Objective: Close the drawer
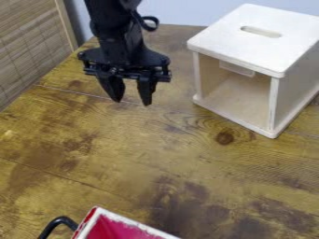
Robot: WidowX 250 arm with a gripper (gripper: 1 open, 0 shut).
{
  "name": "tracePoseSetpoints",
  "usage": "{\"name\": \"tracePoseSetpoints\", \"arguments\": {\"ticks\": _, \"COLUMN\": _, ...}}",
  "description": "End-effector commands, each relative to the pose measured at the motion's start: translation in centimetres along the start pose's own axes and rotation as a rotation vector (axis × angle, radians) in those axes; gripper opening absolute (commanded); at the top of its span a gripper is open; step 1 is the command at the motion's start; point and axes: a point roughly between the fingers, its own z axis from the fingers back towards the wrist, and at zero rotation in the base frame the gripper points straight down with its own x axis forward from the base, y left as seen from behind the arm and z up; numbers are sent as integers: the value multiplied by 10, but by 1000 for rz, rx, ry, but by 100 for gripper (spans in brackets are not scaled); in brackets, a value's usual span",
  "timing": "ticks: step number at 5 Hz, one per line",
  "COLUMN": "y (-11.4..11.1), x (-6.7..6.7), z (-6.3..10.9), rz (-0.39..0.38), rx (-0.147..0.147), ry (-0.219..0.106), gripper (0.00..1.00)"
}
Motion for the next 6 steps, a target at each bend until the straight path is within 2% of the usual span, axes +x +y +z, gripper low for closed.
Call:
{"name": "tracePoseSetpoints", "arguments": {"ticks": 1, "y": 11, "x": 4, "z": 25, "rz": -14, "rx": -20, "ry": -89, "gripper": 100}}
{"name": "tracePoseSetpoints", "arguments": {"ticks": 3, "y": 37, "x": 26, "z": 16, "rz": -5, "rx": 0, "ry": -104, "gripper": 100}}
{"name": "tracePoseSetpoints", "arguments": {"ticks": 4, "y": 39, "x": 31, "z": 11, "rz": -7, "rx": 13, "ry": -99, "gripper": 100}}
{"name": "tracePoseSetpoints", "arguments": {"ticks": 6, "y": 39, "x": 15, "z": 23, "rz": 56, "rx": 34, "ry": -96, "gripper": 100}}
